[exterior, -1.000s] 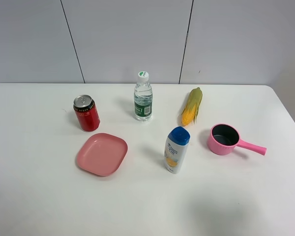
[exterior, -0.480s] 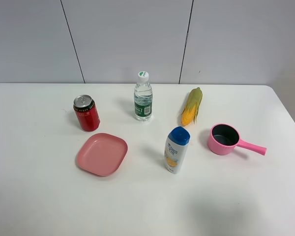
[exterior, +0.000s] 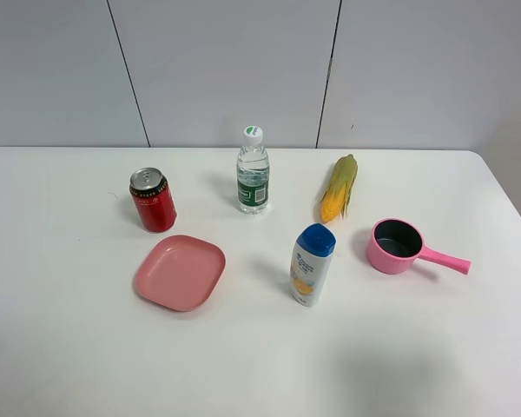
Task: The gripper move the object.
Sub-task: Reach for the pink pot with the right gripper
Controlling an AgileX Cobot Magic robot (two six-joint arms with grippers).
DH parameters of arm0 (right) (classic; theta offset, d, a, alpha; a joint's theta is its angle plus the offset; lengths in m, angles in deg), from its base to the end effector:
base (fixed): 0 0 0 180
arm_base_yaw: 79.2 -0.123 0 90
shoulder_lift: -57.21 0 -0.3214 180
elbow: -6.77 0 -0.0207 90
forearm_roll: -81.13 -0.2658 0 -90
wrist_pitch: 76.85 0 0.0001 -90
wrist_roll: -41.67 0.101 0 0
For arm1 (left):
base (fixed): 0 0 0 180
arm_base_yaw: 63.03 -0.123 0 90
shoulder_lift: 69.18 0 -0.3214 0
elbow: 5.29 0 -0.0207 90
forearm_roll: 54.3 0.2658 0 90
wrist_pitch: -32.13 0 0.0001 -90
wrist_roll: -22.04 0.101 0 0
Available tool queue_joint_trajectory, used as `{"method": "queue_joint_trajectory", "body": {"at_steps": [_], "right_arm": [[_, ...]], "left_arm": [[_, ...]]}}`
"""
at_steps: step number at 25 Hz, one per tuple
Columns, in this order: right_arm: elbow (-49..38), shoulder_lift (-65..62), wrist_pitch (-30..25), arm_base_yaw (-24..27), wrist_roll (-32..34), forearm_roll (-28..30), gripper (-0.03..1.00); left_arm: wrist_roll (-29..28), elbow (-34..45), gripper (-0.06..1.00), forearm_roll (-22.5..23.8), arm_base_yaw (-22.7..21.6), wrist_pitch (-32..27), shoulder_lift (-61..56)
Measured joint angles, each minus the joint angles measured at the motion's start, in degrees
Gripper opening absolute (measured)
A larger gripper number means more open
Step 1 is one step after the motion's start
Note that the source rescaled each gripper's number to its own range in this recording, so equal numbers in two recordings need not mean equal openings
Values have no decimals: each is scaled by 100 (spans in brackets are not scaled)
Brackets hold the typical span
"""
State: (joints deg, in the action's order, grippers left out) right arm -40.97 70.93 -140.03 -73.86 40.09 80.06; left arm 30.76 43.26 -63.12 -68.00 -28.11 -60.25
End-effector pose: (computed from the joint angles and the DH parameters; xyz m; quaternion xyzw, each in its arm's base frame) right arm -0.0054 0.0022 0.2869 0.0289 0.8850 -0.0187 0.4642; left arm -0.0145 -0.0148 0.2870 0.0298 0.8529 -0.0149 0.5211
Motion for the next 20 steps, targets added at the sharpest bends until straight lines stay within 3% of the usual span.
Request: {"method": "queue_joint_trajectory", "body": {"at_steps": [7, 20], "right_arm": [[1118, 1873, -117, 0, -108, 5, 94], [3794, 5530, -632, 0, 392, 5, 94]], "left_arm": [[0, 0, 100, 0, 0, 0, 0], [0, 0, 100, 0, 0, 0, 0]]}}
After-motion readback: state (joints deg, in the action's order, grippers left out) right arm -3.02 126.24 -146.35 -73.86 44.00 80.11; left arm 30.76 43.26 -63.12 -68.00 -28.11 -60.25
